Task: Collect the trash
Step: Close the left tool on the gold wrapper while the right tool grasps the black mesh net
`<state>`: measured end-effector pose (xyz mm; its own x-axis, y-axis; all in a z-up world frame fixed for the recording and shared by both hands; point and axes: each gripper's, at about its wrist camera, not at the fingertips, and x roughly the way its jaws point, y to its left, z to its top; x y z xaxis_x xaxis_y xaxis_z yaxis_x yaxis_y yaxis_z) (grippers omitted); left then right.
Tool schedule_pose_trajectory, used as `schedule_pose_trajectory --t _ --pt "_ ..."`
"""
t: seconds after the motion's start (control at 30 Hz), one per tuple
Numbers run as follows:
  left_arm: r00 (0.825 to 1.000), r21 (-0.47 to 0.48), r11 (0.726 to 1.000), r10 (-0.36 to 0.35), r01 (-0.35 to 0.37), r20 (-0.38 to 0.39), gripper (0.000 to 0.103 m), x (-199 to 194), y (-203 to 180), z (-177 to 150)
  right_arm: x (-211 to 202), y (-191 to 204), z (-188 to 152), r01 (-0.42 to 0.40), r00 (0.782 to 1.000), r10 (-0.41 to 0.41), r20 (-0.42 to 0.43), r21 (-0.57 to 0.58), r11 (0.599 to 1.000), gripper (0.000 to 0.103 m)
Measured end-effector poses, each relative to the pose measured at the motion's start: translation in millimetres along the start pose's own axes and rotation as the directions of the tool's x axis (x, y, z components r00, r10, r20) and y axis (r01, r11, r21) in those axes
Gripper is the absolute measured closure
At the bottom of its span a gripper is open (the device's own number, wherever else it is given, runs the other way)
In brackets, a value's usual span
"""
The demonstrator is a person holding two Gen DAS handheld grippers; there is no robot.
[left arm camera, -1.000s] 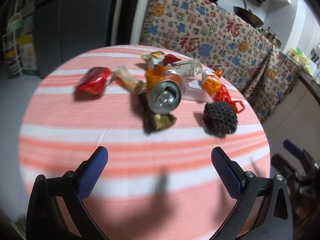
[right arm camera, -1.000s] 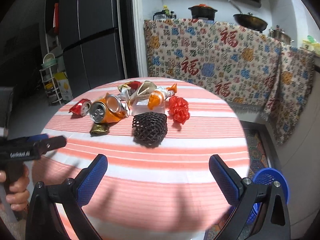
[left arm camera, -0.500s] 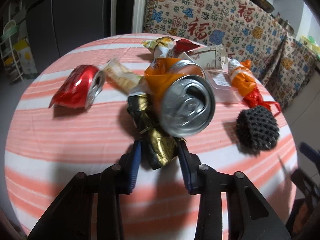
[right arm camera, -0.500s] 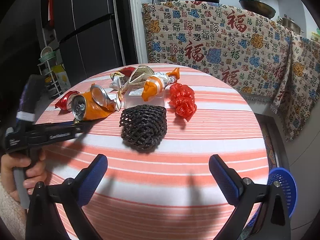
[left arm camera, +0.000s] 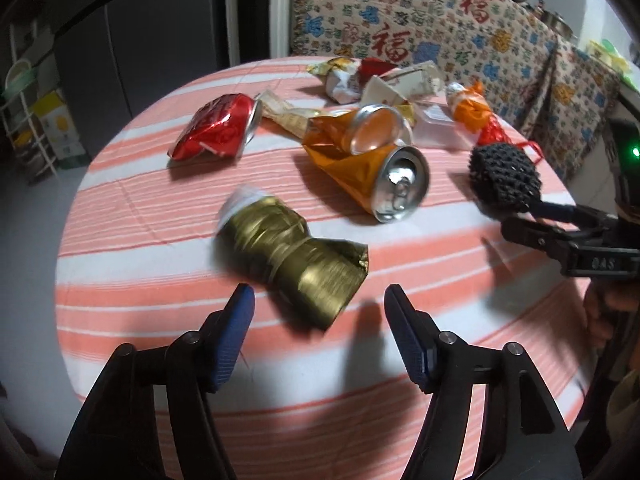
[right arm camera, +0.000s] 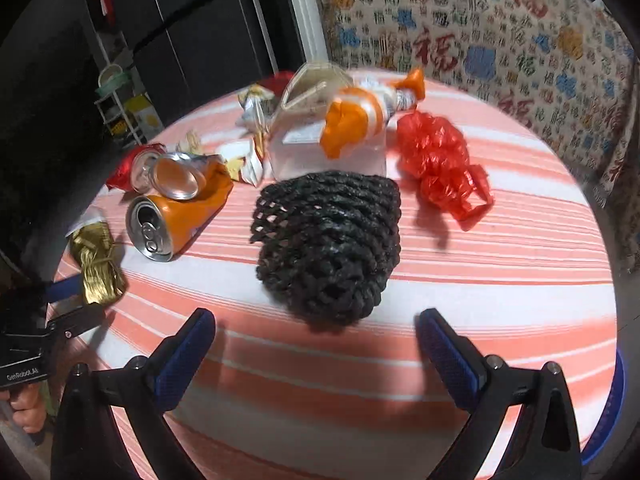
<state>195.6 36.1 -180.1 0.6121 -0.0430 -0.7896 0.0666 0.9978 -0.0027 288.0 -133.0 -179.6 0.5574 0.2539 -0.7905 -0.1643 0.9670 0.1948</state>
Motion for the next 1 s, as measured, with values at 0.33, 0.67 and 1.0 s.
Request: schedule_pose_trajectory --t 0.33,0.67,1.0 --pt "0.986 -0.080 0.982 0.168 -0.169 -0.023 0.000 27.4 5.0 10.2 14.8 5.0 14.3 0.032 0.999 -0.032 0.000 -0.041 0.999 0.000" --pt "0.988 -0.076 0.985 0.156 -0.156 -0.015 0.000 31.1 9.4 13.6 33.3 17.3 22.2 0.109 0.993 -0.113 -0.022 -0.138 0.984 0.000" --pt "0.999 -0.145 0.989 -0.025 0.030 0.038 0.002 15.2 23.6 14.9 -10.6 14.2 21.7 0.041 0.998 -0.037 0.045 -0.095 0.995 0.009"
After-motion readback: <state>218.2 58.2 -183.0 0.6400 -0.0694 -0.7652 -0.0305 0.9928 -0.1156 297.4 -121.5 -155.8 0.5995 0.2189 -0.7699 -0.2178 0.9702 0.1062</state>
